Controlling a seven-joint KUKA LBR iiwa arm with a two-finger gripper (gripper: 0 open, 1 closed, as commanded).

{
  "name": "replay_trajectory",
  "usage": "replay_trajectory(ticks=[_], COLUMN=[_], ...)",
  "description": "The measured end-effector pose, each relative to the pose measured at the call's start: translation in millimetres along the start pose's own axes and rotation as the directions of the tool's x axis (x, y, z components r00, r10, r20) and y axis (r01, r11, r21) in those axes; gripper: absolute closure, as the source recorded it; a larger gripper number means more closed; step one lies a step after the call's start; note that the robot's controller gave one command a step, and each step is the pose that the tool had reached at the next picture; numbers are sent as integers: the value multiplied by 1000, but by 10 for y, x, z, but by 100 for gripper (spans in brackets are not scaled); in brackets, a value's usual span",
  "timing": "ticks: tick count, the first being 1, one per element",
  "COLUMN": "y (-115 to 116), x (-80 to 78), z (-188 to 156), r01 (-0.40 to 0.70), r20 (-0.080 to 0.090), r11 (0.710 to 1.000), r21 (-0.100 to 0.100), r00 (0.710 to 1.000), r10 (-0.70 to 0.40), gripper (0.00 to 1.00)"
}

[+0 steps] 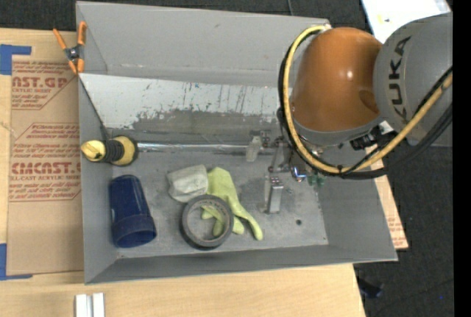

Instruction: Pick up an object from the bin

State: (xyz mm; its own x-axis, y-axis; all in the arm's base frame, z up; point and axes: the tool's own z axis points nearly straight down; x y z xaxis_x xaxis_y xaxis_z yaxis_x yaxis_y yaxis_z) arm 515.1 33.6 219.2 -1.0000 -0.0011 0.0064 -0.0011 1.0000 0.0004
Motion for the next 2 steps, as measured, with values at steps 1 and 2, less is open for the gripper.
replay_trajectory(ticks=[1, 2], y=[0, 232], x=[-16, -185], z=[-42, 572], r01=[-1, 96], r20=[8, 14], r11=[1000, 995], r21=[-1, 1], r00=[1000, 995], r10=[1, -96], gripper=[0, 0])
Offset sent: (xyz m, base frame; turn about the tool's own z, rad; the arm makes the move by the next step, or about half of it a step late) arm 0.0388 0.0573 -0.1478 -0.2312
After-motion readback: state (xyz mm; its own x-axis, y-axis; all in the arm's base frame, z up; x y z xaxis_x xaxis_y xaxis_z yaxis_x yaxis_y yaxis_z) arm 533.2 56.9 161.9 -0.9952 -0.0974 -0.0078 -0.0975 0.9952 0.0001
